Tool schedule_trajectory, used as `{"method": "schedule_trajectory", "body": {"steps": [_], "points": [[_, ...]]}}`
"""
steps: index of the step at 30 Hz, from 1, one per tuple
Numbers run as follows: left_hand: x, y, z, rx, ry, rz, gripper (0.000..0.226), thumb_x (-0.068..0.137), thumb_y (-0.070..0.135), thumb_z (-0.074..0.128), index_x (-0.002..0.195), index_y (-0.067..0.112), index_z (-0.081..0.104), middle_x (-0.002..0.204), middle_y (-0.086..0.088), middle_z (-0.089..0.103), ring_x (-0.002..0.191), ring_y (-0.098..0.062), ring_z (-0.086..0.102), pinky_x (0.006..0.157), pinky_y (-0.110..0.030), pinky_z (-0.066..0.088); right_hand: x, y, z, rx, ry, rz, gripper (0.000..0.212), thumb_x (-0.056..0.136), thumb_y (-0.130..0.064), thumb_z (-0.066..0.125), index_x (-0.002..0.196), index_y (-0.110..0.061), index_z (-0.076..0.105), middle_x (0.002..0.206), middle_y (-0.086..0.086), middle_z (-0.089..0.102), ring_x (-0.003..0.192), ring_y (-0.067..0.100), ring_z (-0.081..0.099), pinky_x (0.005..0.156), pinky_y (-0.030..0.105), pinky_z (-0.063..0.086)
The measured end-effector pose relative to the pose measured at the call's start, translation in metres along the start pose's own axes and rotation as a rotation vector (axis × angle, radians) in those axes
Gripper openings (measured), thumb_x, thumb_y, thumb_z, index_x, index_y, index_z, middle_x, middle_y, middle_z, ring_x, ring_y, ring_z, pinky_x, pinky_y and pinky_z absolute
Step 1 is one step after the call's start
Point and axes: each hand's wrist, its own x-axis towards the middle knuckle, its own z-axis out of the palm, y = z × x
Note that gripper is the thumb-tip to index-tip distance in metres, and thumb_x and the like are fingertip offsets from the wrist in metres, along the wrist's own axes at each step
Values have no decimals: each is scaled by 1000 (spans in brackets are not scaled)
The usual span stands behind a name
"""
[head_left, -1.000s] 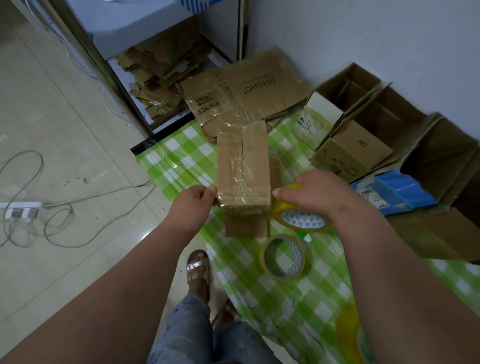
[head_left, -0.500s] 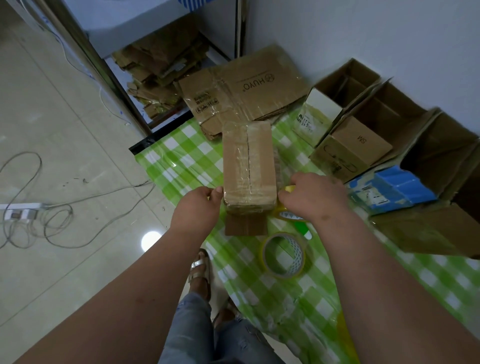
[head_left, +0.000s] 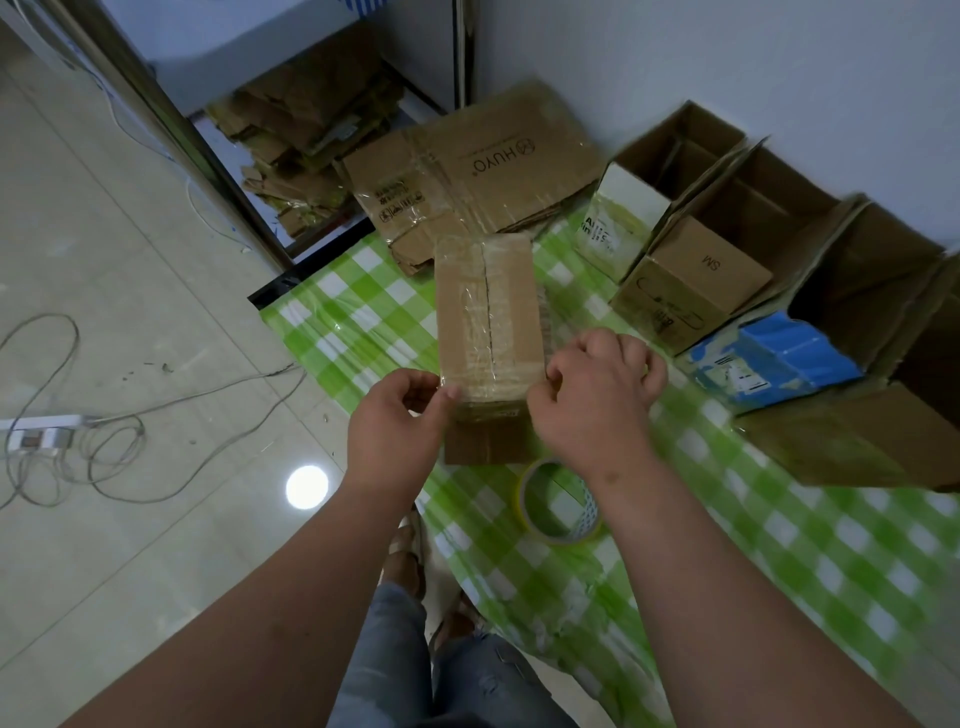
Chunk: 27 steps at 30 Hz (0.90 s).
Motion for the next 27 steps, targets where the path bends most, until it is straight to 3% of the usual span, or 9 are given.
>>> {"method": "schedule_trajectory", "body": {"steps": [5, 9, 12, 16, 20, 23, 25, 27], "points": [[-1, -3, -1, 49, 28, 45, 19, 83, 39, 76, 96, 27, 72, 79, 22, 65, 79, 18, 57, 62, 1, 38, -7, 1, 7, 10, -3, -32, 34, 78, -56, 60, 86, -23, 61, 118, -6, 51, 117, 21, 32, 107, 46, 16], [-3, -6, -3, 99, 33, 137, 23, 82, 38, 77, 101, 26, 77, 74, 32, 60, 78, 23, 55, 64, 4, 36, -7, 11, 8, 66, -21, -79, 46, 74, -71, 56, 88, -28, 54, 117, -8, 53, 117, 21, 35, 105, 47, 19], [-3, -7, -4, 155, 12, 187, 27, 81, 37, 78, 107, 29, 75, 78, 30, 61, 79, 22, 56, 67, 3, 36, -5, 14, 8, 23, -27, -125, 58, 66, -80, 53, 92, -29, 54, 114, -8, 55, 114, 21, 37, 102, 45, 18], [-3, -9, -4, 226, 21, 249, 30, 82, 32, 78, 111, 27, 74, 89, 17, 66, 75, 17, 53, 68, 3, 35, -5, 14, 11, -14, 13, -152, 50, 69, -71, 64, 91, -27, 54, 112, -6, 58, 112, 24, 42, 102, 47, 21], [0, -5, -2, 286, 25, 262, 30, 83, 27, 77, 110, 17, 73, 79, 11, 55, 68, 2, 49, 64, -4, 36, -3, 9, 11, -64, 35, -150, 49, 71, -67, 68, 91, -24, 58, 109, -4, 61, 111, 26, 46, 101, 48, 23], [-2, 0, -1, 296, -15, 208, 40, 87, 27, 72, 126, 22, 64, 74, 12, 58, 68, -4, 53, 64, -21, 44, -3, 8, 10, -77, 30, -153, 48, 73, -66, 67, 93, -22, 61, 109, -3, 61, 112, 26, 46, 103, 48, 23], [-7, 3, 2, 231, -6, 170, 62, 89, 23, 70, 145, 23, 44, 73, 16, 57, 67, 4, 53, 60, -16, 39, -4, 7, 10, -84, 33, -153, 48, 74, -65, 67, 95, -21, 62, 110, -3, 61, 113, 26, 46, 103, 47, 22], [-10, 6, 5, 209, -6, 153, 71, 90, 20, 68, 150, 22, 32, 71, 16, 57, 66, 6, 52, 56, -12, 34, -6, 6, 11, -80, 48, -147, 48, 75, -63, 68, 96, -20, 63, 110, -2, 62, 114, 26, 46, 103, 46, 21]]}}
